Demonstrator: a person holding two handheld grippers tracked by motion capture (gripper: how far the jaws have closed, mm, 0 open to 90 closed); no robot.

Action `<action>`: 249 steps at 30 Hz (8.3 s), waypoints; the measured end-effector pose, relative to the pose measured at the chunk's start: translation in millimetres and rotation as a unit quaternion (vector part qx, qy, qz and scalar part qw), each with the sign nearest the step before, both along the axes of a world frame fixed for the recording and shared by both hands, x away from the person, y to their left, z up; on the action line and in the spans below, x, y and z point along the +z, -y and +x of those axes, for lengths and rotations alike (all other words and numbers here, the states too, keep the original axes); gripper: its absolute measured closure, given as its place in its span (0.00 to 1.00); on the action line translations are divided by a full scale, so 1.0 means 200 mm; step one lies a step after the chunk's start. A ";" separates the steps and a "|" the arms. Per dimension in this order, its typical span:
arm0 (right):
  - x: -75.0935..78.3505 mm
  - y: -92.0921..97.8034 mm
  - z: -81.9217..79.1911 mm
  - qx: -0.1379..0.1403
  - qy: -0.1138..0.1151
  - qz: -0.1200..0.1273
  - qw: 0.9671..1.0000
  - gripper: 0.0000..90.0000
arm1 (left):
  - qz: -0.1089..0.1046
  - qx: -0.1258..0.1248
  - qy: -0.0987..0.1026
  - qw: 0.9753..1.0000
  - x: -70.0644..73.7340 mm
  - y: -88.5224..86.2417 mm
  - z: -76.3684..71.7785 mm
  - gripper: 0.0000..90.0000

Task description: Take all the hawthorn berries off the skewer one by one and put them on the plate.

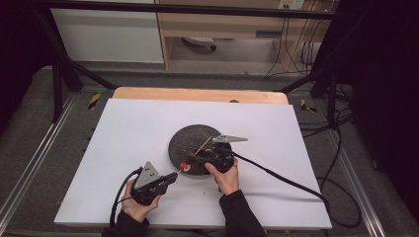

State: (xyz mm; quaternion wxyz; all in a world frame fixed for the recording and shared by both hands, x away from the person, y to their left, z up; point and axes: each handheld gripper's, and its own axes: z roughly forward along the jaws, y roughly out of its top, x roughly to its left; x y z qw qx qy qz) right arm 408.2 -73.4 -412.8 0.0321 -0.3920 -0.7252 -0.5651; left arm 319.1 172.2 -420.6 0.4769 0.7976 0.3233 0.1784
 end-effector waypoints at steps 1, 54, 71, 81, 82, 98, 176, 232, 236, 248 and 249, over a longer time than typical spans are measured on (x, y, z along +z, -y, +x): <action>0.00 0.00 0.00 0.002 0.001 0.001 1.000 0.57 | 0.000 0.000 0.000 1.000 0.00 0.00 0.00 0.98; 0.27 0.22 0.17 -0.073 0.031 0.008 0.997 0.68 | -0.012 0.000 0.011 1.000 0.03 -0.02 -0.01 0.98; 0.34 0.32 0.22 -0.108 0.045 -0.008 0.993 0.68 | -0.012 0.005 0.008 1.000 0.02 -0.03 0.00 0.98; 0.17 0.30 0.26 -0.115 0.022 -0.040 0.992 0.68 | -0.015 0.012 0.008 1.000 0.03 -0.05 0.01 0.98; 0.17 0.30 0.26 -0.115 0.022 -0.040 0.992 0.68 | -0.015 0.012 0.008 1.000 0.03 -0.05 0.01 0.98; -0.13 0.16 0.33 -0.110 -0.018 -0.104 0.988 0.68 | -0.016 0.013 0.009 1.000 0.03 -0.06 0.01 0.98; -0.03 -0.09 -0.11 0.036 0.009 -0.001 0.999 0.59 | -0.002 0.005 0.009 1.000 0.01 0.00 -0.01 0.98; 0.22 0.09 0.06 -0.028 0.047 -0.007 0.998 0.67 | -0.020 0.007 0.025 0.999 0.05 -0.03 -0.02 0.98; 0.25 0.12 0.07 -0.037 0.049 -0.008 0.998 0.67 | -0.020 0.007 0.025 0.999 0.05 -0.03 -0.02 0.98; 0.30 0.18 0.13 -0.057 0.053 -0.018 0.997 0.67 | -0.020 0.008 0.024 0.999 0.05 -0.03 -0.02 0.98; 0.30 0.18 0.14 -0.059 0.055 -0.019 0.997 0.67 | -0.019 0.008 0.024 1.000 0.05 -0.03 -0.02 0.98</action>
